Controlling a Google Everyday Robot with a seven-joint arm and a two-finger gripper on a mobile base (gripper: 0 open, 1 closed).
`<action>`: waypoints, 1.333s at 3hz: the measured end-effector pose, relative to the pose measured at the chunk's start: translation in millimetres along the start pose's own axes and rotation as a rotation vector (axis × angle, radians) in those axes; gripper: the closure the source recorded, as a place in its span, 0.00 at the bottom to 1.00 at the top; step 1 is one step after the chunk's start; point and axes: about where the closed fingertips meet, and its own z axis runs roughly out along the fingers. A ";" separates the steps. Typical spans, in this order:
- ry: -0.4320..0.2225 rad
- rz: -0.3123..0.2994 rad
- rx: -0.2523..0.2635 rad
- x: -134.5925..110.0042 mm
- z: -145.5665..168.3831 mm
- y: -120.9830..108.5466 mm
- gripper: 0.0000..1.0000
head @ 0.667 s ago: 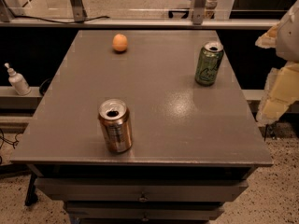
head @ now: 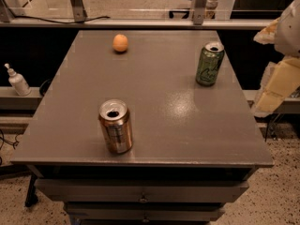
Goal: Move orange near orange can
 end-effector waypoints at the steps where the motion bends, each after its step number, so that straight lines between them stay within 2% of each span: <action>1: -0.100 -0.017 0.007 -41.5 13.9 -24.8 0.00; 2: -0.201 -0.058 0.013 -97.2 31.4 -53.6 0.00; 3: -0.308 -0.063 -0.015 -166.8 55.4 -76.0 0.00; 4: -0.308 -0.063 -0.015 -166.9 55.5 -76.0 0.00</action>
Offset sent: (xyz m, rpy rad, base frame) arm 0.1375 0.1406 0.0213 0.2641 -0.1358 0.1821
